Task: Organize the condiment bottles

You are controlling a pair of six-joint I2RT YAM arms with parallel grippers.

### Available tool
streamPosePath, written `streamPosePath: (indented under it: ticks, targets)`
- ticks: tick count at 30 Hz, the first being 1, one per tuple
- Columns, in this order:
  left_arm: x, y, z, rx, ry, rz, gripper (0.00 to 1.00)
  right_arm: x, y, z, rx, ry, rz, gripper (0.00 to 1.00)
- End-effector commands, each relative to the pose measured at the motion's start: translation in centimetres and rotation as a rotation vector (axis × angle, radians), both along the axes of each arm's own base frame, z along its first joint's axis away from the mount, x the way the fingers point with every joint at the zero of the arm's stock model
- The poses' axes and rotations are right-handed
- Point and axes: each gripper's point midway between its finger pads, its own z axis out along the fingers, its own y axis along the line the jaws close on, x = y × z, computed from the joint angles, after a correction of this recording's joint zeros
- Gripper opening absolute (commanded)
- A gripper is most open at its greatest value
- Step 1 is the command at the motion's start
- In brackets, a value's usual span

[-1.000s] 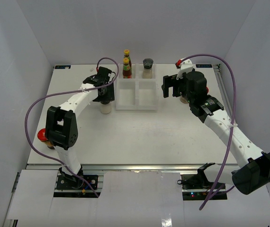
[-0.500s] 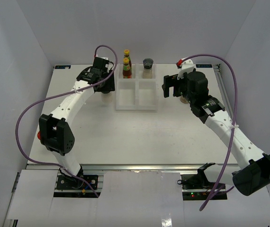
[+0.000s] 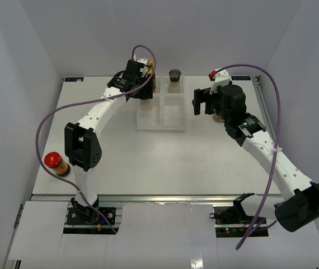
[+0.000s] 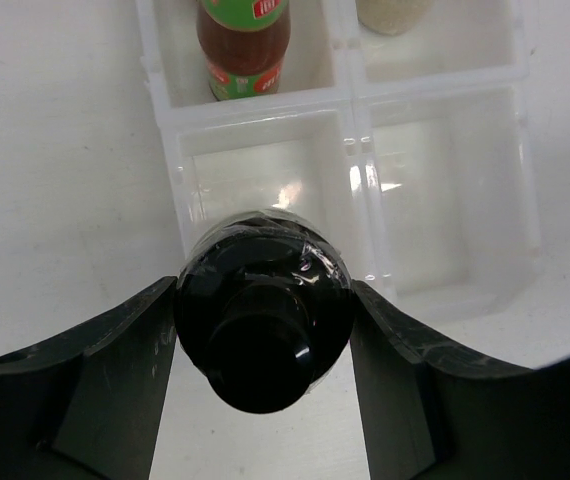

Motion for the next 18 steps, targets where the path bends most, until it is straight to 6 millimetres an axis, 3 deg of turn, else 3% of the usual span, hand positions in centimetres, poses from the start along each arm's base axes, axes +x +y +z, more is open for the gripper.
streamPosePath:
  ticks: [1,7,16,17,18]
  targets:
    - [2.8,-2.7,2.0,-0.075,-0.103,-0.079,0.0,0.3,-0.3,2.2,0.033,-0.078,-0.024,0.98]
    - [4.2,-3.6,-1.1,-0.059,-0.103,-0.103,0.0,0.2,-0.7,2.4,0.027,-0.087,-0.034,0.98]
    - [5.3,-3.9,-4.0,-0.015,-0.122,-0.105,0.0,0.4,-1.1,2.3,0.016,-0.097,-0.054,0.98]
    - [5.4,-3.9,-4.2,-0.01,-0.122,-0.104,0.01,0.4,-1.1,2.2,0.014,-0.094,-0.056,0.98]
    - [5.4,-3.9,-4.5,-0.002,-0.117,-0.105,0.11,0.4,-1.1,2.1,0.012,-0.092,-0.056,0.98]
